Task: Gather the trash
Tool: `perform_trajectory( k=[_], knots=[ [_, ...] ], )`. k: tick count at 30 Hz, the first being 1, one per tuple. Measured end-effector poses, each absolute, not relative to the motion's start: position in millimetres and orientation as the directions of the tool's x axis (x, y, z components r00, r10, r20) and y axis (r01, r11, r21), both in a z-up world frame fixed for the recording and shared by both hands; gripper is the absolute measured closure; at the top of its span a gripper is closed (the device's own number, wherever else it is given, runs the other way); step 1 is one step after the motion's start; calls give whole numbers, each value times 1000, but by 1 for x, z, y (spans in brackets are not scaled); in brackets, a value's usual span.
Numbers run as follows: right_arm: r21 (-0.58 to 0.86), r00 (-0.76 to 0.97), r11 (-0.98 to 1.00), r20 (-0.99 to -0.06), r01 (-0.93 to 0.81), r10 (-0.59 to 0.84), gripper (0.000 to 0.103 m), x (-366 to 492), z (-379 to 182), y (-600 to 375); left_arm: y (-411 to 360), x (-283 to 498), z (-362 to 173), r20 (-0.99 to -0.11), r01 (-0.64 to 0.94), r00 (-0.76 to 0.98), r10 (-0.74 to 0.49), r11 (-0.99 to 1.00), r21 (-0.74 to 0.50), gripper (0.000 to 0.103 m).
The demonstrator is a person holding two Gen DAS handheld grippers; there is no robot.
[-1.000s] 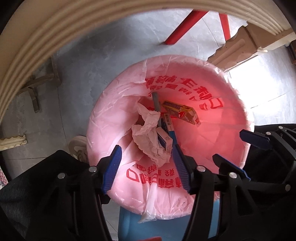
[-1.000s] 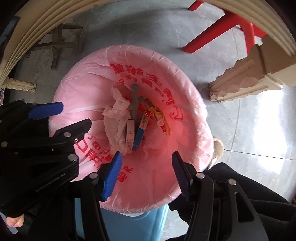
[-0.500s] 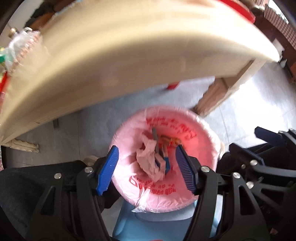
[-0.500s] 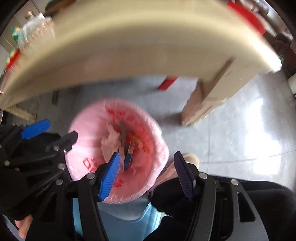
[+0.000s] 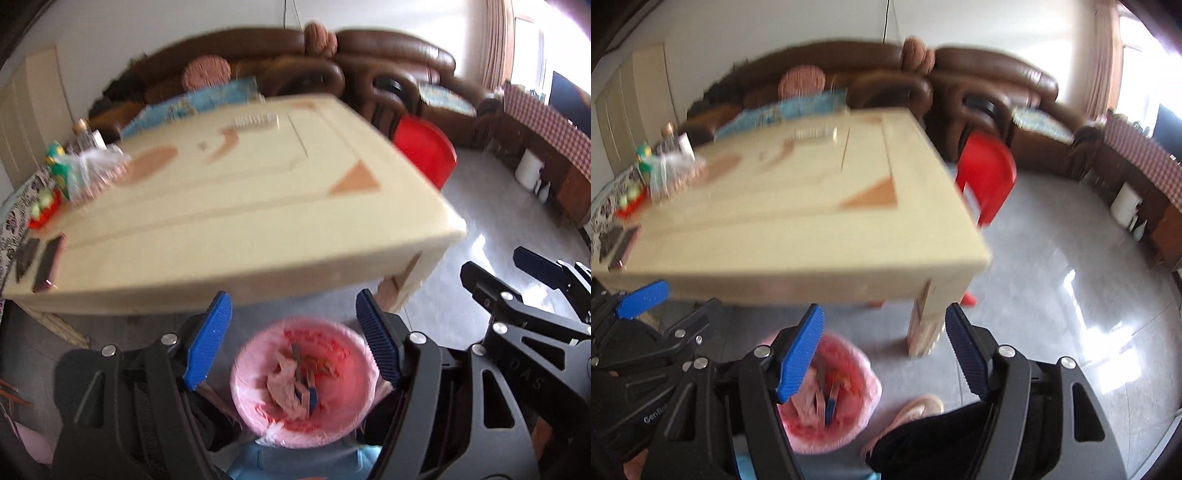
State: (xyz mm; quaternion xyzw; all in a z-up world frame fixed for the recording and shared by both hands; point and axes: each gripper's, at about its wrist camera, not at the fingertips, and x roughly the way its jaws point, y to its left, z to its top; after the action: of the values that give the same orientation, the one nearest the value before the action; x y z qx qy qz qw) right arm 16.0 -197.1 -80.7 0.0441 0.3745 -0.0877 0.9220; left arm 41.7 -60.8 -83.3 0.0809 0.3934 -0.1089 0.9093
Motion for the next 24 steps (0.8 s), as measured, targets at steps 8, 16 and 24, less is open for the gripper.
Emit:
perform_trajectory(
  k=[8, 16, 24],
  knots=[
    [10, 810, 980, -565, 200, -160, 26, -10, -15, -187, -45, 18, -29, -631, 150, 771, -84, 987, 52, 26],
    [23, 846, 981, -511, 195, -156, 18, -28, 8, -174, -33, 10, -9, -589, 99, 806, -64, 995, 27, 23],
    [31, 847, 978, -507, 206, -162, 18, -33, 12, -171, -27, 4, -2, -569, 78, 821, -50, 997, 25, 22]
  ],
)
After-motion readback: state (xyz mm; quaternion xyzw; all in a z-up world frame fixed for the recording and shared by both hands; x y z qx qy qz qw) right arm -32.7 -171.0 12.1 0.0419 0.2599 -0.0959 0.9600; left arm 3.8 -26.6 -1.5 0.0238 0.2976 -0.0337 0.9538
